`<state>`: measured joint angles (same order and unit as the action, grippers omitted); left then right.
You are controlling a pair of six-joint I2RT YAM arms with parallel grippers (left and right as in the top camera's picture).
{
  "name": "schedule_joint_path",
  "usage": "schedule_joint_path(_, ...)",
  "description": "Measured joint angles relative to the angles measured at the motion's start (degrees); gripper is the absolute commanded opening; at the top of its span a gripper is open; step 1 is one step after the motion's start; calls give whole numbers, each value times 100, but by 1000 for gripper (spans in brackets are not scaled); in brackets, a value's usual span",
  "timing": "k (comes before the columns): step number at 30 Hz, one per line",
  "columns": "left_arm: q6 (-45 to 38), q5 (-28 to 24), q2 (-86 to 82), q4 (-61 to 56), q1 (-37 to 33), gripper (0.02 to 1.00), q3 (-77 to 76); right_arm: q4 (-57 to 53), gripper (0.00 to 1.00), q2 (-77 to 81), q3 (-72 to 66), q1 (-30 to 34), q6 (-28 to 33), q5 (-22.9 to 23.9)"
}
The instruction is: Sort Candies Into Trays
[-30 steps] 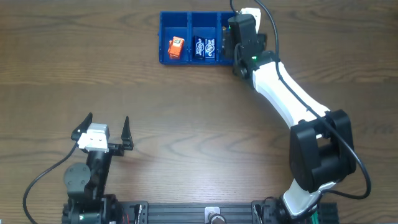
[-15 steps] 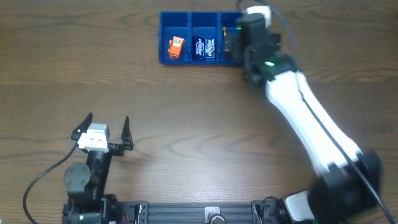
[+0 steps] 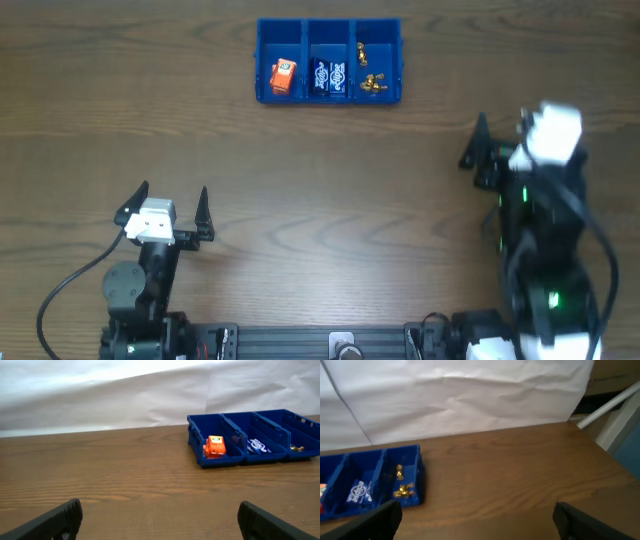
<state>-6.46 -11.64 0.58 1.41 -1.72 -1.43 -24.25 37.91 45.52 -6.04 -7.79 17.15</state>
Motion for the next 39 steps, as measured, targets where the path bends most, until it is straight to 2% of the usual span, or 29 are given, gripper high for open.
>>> schedule_joint_path(8,0,-2,0,0,0,998,0,1679,998,-2170,-2542,33,153,-411)
schedule_joint_path(13,0,-2,0,0,0,998,0,2026,998,-2999,-3388,319,267,-627)
schedule_joint_path(18,0,0,0,2,0,996,0,2111,1000,-3687,-3775,516,291,-885)
schedule_joint_path(23,0,-2,0,2,0,996,-2,2164,1000,-3729,-4201,518,293,-1305)
schedule_joint_path(29,0,-2,0,2,0,998,0,1967,998,-3727,-4478,518,306,-1578)
schedule_joint_path(39,0,-2,0,2,0,998,0,1969,998,-3729,-4481,514,551,-1725)
